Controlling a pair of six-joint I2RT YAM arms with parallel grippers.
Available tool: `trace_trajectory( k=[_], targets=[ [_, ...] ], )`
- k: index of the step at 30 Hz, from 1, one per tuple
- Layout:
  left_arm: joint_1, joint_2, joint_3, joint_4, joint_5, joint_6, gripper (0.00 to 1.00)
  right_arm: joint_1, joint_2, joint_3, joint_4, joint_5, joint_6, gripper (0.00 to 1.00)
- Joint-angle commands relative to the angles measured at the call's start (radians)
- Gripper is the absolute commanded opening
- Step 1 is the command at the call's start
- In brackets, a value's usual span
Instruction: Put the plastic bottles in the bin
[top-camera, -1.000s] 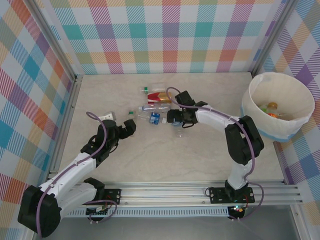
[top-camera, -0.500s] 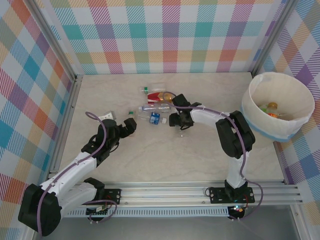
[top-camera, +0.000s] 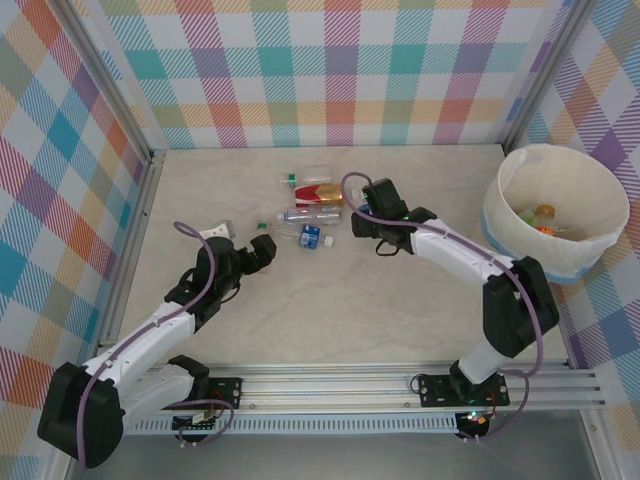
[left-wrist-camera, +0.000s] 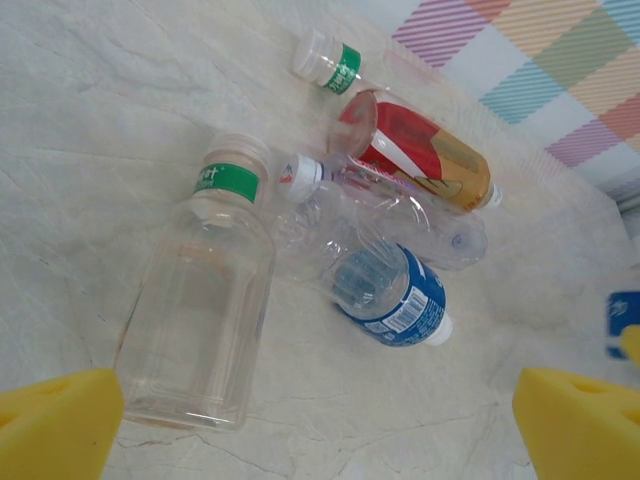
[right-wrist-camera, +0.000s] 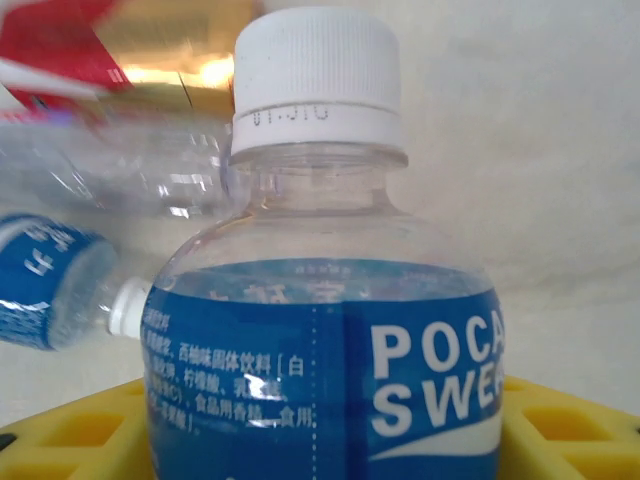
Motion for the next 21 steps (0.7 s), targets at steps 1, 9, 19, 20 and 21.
trace_trajectory(
  k=[1, 9, 19, 20, 21],
  targets=[
    [0.016, 0.023, 0.015, 0.018, 0.028, 0.029, 1.00, 0.003, -0.107, -0.006, 0.030, 0.047, -0.084, 0.60],
    [0.016, 0.024, 0.002, 0.051, 0.003, 0.008, 1.00, -0.024, -0.306, 0.076, -0.014, 0.063, -0.204, 0.60],
    [0.016, 0.011, -0.020, 0.088, -0.010, -0.015, 1.00, -0.275, -0.449, 0.197, -0.112, -0.015, -0.267, 0.60],
    [0.016, 0.009, -0.023, 0.088, -0.013, -0.014, 1.00, -0.313, -0.456, 0.209, -0.125, -0.029, -0.266, 0.60],
    [0.016, 0.005, -0.025, 0.088, -0.016, -0.016, 1.00, -0.351, -0.459, 0.222, -0.140, -0.041, -0.264, 0.60]
  ],
)
